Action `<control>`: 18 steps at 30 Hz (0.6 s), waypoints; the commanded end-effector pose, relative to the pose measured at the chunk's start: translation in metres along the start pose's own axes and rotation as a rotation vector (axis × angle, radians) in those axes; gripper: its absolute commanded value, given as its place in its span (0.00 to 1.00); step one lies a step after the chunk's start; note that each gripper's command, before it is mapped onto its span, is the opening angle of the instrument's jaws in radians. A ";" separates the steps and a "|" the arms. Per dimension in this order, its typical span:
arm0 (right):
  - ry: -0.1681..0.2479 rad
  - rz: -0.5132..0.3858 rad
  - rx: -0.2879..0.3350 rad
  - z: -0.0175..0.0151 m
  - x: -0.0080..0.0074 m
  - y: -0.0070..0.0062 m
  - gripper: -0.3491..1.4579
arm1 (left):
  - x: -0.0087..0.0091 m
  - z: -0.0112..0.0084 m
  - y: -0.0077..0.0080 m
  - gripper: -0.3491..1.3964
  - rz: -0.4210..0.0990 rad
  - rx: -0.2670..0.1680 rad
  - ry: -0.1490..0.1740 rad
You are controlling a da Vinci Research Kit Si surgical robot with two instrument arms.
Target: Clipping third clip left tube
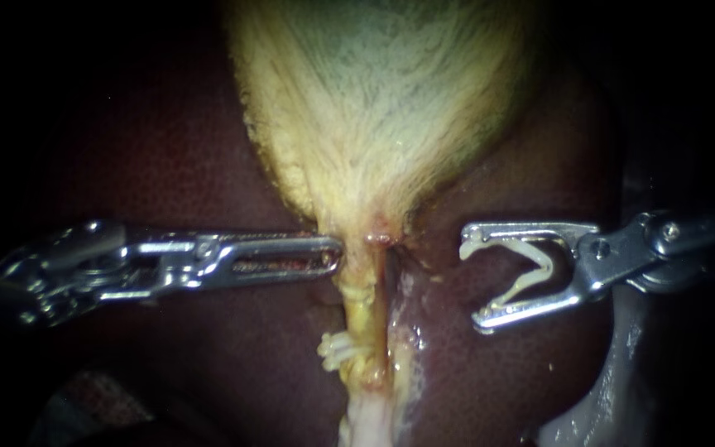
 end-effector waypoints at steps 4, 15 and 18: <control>0.000 0.000 0.000 0.0001 0.0000 0.0000 0.51 | 0.0000 -0.0001 0.0000 0.00 0.000 0.001 0.001; 0.000 0.063 -0.013 0.0036 -0.0004 -0.0005 0.51 | -0.0004 -0.0033 0.0005 0.00 -0.001 -0.013 -0.007; 0.001 0.118 -0.018 0.0053 -0.0007 -0.0006 0.50 | -0.0007 -0.0049 0.0008 0.00 -0.003 -0.021 -0.012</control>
